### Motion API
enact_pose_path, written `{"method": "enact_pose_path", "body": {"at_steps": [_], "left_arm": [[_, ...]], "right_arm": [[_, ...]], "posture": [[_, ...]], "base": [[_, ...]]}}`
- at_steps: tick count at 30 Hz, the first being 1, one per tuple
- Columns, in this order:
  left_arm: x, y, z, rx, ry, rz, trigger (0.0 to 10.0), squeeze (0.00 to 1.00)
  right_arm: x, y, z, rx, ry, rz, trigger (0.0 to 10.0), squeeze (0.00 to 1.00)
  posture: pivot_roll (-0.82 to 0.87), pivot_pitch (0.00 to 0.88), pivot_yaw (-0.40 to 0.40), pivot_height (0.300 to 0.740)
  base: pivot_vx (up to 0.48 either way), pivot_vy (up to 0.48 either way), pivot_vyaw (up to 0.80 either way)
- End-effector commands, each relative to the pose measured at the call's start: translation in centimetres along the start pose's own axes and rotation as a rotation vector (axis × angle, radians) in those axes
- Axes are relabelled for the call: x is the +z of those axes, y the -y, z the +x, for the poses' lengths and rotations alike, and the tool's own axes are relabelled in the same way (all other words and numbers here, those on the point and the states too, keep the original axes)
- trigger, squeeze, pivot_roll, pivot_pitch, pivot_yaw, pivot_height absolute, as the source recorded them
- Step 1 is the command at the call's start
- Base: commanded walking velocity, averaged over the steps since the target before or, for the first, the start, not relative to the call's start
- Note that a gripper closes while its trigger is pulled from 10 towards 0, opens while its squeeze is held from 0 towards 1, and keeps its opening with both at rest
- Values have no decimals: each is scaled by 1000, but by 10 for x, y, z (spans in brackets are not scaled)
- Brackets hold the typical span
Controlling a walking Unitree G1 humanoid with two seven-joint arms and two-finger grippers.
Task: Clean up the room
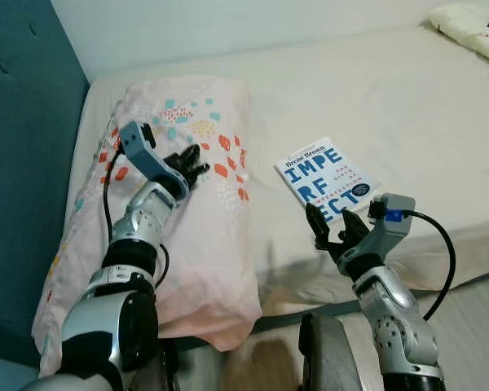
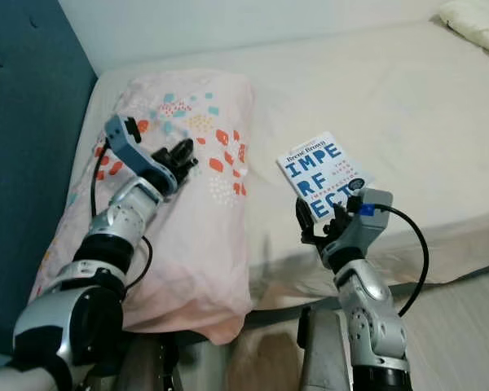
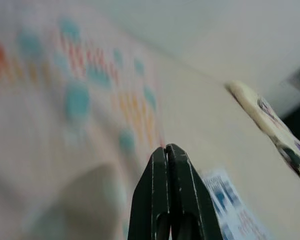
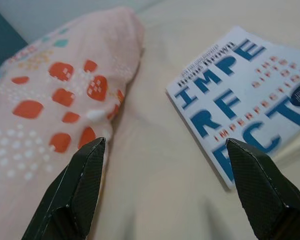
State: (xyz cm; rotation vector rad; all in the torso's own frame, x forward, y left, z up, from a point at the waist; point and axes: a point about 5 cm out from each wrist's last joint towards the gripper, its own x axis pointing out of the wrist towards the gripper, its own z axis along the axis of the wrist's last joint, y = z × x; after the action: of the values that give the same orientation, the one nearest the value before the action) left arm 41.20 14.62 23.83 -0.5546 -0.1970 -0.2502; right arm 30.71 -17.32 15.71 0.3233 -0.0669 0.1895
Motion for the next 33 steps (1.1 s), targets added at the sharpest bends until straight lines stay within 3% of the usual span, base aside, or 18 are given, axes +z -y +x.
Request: {"method": "enact_pose_path", "body": {"at_steps": [1, 2, 3, 4, 5, 8, 10, 11, 12, 18, 28, 30, 33], "left_arm": [[8, -2, 0, 27, 15, 163, 0, 0], [8, -2, 0, 27, 15, 163, 0, 0], [5, 0, 0, 28, -1, 245, 6824, 0], [2, 0, -2, 26, -13, 289, 6824, 0], [-11, -1, -5, 46, -51, 333, 10000, 1000], [-34, -4, -14, 95, -117, 369, 10000, 1000], [-56, -6, -24, 141, -182, 340, 10000, 1000], [-56, -6, -24, 141, -182, 340, 10000, 1000], [-71, -5, -31, 174, -227, 287, 10000, 1000], [-93, 4, -42, 185, -268, 241, 10000, 1000], [-99, 3, -50, 290, -256, 289, 10000, 1000], [-93, -2, -50, 349, -227, 335, 10000, 1000], [-91, -3, -50, 349, -212, 373, 10000, 1000]], "right_arm": [[-4, -3, 1, 16, -6, 1, 10000, 0], [-4, -3, 1, 16, -6, 1, 10000, 0], [-3, -4, 2, 17, -4, 1, 10000, 0], [-3, -3, 3, 17, -3, 0, 10000, 0], [-3, -3, 3, 17, -1, -1, 10000, 0], [-2, -3, 3, 15, 2, -5, 10000, 0], [-2, -1, 1, 12, 2, -7, 10000, 0], [-2, -1, 1, 12, 2, -7, 10000, 0], [-2, 0, 1, 10, -1, -11, 10000, 0], [-3, -1, 2, 14, -7, -21, 10000, 0], [-4, -5, 4, 28, -6, -22, 10000, 0], [-3, -5, 4, 29, -5, -23, 10000, 0], [-3, -6, 4, 30, -3, -23, 10000, 0]], "posture": [[-21, 158, 49, 526], [-21, 158, 49, 526], [-21, 156, 50, 526], [-22, 155, 51, 526], [-22, 155, 51, 526], [-32, 153, 55, 526], [-33, 156, 54, 526], [-33, 156, 54, 526], [-31, 157, 51, 526], [-25, 158, 49, 526], [-27, 159, 49, 526], [-27, 160, 50, 526], [-28, 161, 51, 526]], "base": [[0, 0, 0], [0, 0, 0], [0, 0, 0], [0, 0, 0], [0, 0, 0], [0, 0, 0], [0, 0, 0], [0, 0, 0], [0, 0, 0], [0, 0, 0], [0, 0, 0], [0, 0, 0], [0, 0, 0]]}}
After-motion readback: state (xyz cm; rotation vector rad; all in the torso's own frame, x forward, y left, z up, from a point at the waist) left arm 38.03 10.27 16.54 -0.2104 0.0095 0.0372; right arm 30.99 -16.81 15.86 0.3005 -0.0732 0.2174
